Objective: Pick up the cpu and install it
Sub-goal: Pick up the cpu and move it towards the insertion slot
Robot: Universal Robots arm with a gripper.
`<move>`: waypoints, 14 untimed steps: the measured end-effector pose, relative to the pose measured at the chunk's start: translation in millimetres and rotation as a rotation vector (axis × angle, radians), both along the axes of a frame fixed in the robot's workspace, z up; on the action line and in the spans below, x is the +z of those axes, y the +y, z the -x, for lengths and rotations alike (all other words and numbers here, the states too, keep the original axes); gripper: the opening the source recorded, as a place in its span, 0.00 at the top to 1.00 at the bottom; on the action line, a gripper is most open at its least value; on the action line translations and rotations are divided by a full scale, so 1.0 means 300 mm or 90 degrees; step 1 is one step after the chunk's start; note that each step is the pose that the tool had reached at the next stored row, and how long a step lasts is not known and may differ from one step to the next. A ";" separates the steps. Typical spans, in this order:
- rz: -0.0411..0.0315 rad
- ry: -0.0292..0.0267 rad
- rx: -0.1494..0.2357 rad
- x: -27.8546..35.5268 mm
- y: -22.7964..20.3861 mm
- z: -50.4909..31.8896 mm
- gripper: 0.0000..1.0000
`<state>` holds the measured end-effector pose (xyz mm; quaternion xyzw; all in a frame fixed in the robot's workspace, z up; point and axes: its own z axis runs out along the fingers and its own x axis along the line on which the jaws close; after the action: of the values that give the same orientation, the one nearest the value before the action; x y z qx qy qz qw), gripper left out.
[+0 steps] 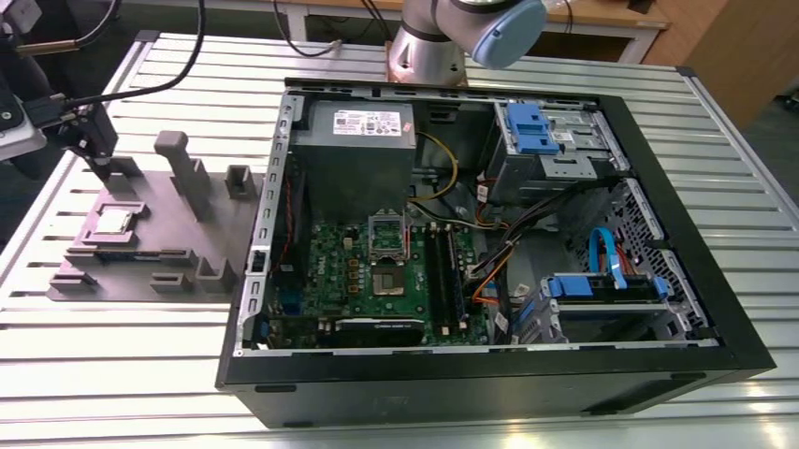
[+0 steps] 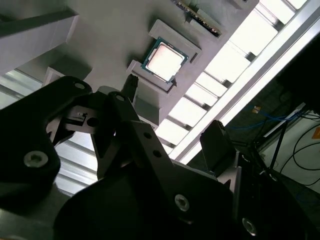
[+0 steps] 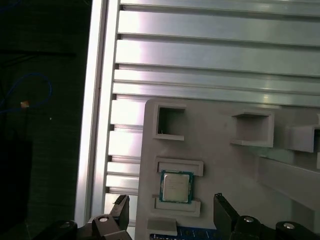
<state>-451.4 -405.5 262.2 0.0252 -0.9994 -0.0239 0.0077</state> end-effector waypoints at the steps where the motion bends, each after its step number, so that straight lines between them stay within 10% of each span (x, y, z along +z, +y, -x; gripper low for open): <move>1: 0.0000 0.0000 0.000 -0.006 0.000 0.000 0.24; 14: 0.0000 -0.0001 0.018 -0.078 -0.004 -0.001 0.24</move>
<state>-451.1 -406.8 238.8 0.0393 -0.9989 -0.0237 0.0080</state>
